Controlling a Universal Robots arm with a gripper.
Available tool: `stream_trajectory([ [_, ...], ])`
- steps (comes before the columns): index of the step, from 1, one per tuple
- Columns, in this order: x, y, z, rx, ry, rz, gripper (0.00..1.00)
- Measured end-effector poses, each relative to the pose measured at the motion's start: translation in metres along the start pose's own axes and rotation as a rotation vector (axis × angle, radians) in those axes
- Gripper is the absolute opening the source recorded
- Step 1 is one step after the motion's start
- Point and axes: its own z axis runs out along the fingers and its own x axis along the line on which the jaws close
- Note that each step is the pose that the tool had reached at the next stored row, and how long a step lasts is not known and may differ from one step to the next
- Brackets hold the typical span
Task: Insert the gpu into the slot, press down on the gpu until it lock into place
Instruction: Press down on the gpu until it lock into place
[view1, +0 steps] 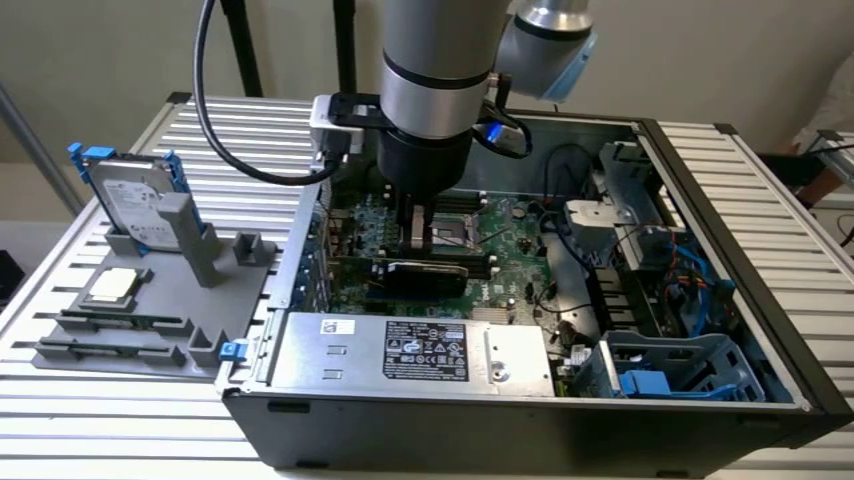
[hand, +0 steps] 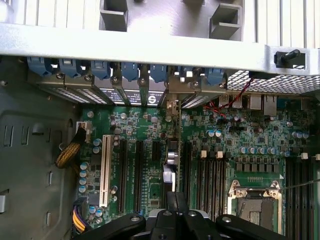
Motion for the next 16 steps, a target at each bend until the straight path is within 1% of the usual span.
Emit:
stream_trajectory([
  [7,-0.0001,0.0012,0.0009,0.0006,-0.0001,0.0,0.11],
  [9,-0.0013,0.0044,0.0026,0.0032,0.0001,0.0,0.11],
  [11,-0.0036,0.007,0.0047,0.0079,0.0001,-0.002,0.11],
  [12,-0.0043,0.0074,0.0056,0.0094,0.0002,-0.002,0.11],
  [13,-0.0047,0.0074,0.0063,0.01,0.0007,-0.003,0.11],
  [16,-0.005,0.0073,0.0082,0.01,0.0059,-0.003,0.11],
])
